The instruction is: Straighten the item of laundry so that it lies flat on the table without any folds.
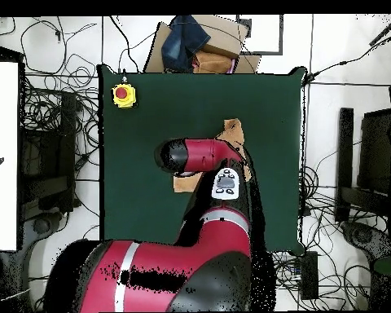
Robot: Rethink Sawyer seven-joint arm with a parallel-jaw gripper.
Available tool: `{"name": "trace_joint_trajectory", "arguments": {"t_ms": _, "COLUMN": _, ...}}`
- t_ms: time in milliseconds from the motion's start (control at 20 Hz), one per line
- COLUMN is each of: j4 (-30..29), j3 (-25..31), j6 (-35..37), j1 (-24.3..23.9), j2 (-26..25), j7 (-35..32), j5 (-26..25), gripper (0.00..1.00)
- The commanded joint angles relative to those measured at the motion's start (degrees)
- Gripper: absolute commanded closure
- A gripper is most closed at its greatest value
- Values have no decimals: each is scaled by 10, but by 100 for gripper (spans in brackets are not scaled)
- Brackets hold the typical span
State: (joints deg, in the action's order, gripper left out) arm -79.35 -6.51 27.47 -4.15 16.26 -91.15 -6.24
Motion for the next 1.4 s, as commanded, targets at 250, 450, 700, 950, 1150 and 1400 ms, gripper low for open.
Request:
{"name": "trace_joint_trajectory", "arguments": {"t_ms": 250, "j4": 12, "j3": -15, "j6": -57, "j1": 1, "j2": -42, "j7": -116, "j5": 2, "gripper": 0}}
{"name": "trace_joint_trajectory", "arguments": {"t_ms": 450, "j4": 16, "j3": -28, "j6": -69, "j1": 10, "j2": -54, "j7": -130, "j5": 9, "gripper": 0}}
{"name": "trace_joint_trajectory", "arguments": {"t_ms": 700, "j4": 9, "j3": -25, "j6": -88, "j1": 8, "j2": -58, "j7": -132, "j5": 13, "gripper": 0}}
{"name": "trace_joint_trajectory", "arguments": {"t_ms": 950, "j4": 0, "j3": -31, "j6": -99, "j1": 13, "j2": -57, "j7": -135, "j5": 18, "gripper": 0}}
{"name": "trace_joint_trajectory", "arguments": {"t_ms": 1150, "j4": 0, "j3": -31, "j6": -112, "j1": 13, "j2": -67, "j7": -133, "j5": 20, "gripper": 0}}
{"name": "trace_joint_trajectory", "arguments": {"t_ms": 1400, "j4": -6, "j3": -29, "j6": -124, "j1": 12, "j2": -71, "j7": -131, "j5": 20, "gripper": 0}}
